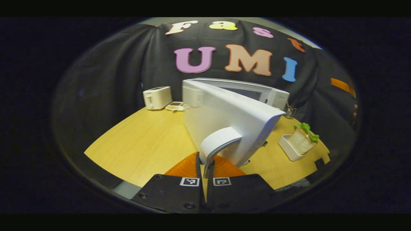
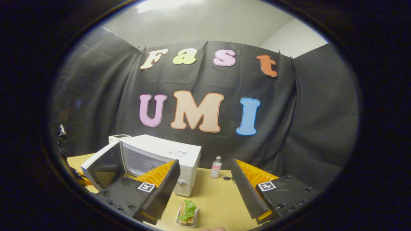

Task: Open the microwave oven with the left hand, put the food in, and close the microwave oven.

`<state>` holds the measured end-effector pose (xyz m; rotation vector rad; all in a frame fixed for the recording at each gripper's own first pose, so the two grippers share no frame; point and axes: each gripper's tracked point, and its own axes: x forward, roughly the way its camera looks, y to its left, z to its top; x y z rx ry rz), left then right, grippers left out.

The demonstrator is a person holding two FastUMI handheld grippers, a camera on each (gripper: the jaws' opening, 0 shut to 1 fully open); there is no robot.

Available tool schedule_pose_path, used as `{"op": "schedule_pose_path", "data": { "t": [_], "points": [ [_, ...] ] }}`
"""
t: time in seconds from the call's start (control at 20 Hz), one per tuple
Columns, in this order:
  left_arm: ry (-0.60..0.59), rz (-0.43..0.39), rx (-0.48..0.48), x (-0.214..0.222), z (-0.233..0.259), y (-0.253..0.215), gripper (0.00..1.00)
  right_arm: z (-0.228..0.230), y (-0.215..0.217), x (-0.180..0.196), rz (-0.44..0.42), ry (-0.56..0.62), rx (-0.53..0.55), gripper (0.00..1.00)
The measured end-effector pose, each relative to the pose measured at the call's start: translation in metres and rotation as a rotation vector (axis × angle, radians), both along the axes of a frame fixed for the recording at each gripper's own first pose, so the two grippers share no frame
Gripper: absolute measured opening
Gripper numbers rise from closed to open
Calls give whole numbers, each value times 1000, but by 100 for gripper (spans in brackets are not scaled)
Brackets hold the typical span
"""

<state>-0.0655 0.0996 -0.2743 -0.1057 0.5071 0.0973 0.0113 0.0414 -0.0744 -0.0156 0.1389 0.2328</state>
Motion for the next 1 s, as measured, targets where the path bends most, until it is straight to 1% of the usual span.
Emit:
{"op": "schedule_pose_path", "data": {
  "t": [0.05,0.15,0.25,0.3,0.35,0.4,0.5,0.6,0.65,0.75,0.8,0.85,0.9,0.95,1.0],
  "points": [
    [2,34,6,-6,0,24,0,-3,4,-2,8,8,2,97],
    [-21,43,-75,-9,2,46,0,-8,11,-5,21,27,8,97],
    [-4,6,-86,-11,-4,61,1,-13,15,-11,30,41,-3,97],
    [1,-23,-73,-12,-5,64,1,-18,17,-13,34,48,-12,100],
    [7,-46,-71,-13,-2,66,1,-23,19,-14,38,61,-15,97],
    [0,-56,-83,-12,1,69,2,-31,22,-15,39,87,-7,97],
    [-19,-58,-111,-11,2,72,5,-50,25,-15,26,147,26,97],
    [-19,-67,-109,-12,-1,73,8,-71,27,-11,13,203,34,97],
    [-17,-78,-98,-11,-2,71,12,-84,28,-9,11,235,37,97],
    [-15,-87,-78,-10,-2,72,12,-123,25,-10,-1,345,24,98],
    [-16,-80,-83,-10,-3,74,12,-141,21,-11,-19,395,21,97],
    [-14,-75,-92,-12,-3,73,14,-156,18,-13,-34,448,28,98],
    [-19,-68,-94,-11,-3,74,13,-171,16,-16,-51,498,45,100],
    [-17,-65,-103,-12,-4,72,24,-186,18,-21,-63,543,73,98],
    [-9,-61,-102,-12,-6,72,37,-201,17,-26,-76,579,94,98]
  ]
}}
